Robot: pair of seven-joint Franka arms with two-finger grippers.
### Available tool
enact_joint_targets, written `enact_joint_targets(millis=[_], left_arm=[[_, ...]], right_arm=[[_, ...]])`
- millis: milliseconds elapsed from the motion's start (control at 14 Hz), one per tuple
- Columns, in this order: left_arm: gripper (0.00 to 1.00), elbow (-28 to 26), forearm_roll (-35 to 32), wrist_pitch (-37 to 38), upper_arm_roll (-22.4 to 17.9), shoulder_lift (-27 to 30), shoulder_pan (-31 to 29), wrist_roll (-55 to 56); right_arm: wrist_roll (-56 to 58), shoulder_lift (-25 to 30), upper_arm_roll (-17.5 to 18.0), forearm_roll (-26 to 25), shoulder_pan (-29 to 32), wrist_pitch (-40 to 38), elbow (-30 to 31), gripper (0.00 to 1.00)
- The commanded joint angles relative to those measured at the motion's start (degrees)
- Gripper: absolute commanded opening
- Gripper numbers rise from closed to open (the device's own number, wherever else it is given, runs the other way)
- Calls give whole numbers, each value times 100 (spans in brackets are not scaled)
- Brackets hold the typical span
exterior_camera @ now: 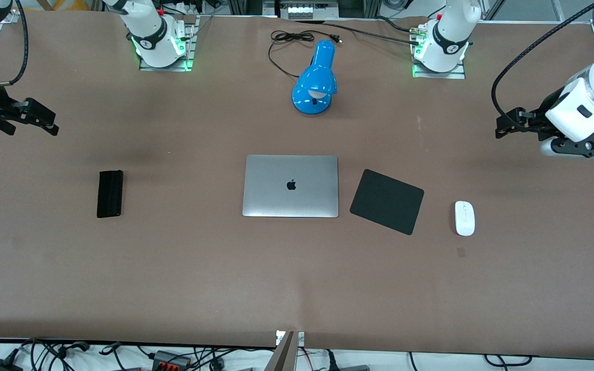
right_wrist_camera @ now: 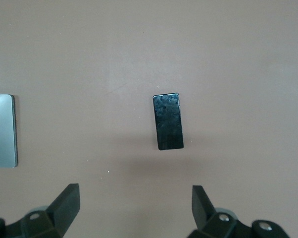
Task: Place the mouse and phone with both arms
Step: 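Reach the left gripper to the white mouse while the right gripper approaches the phone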
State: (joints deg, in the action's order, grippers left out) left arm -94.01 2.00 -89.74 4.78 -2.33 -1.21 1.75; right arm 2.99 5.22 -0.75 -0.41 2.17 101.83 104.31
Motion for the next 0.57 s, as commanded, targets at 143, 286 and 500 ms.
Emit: enact_joint_targets(millis=[143,286,500], left_arm=[[100,1410,-121,10,-65,-2876,-204,-52],[100,1543,-313,-287,-65,-3360,-204,-78],[100,1447,-517,-922,-56,-3686,-187,-96]], right_arm=[[17,-56,22,24,-6,-32,2,100],[17,-56,22,24,-6,-31,2,100],[17,-56,22,24,-6,-32,-7,100]])
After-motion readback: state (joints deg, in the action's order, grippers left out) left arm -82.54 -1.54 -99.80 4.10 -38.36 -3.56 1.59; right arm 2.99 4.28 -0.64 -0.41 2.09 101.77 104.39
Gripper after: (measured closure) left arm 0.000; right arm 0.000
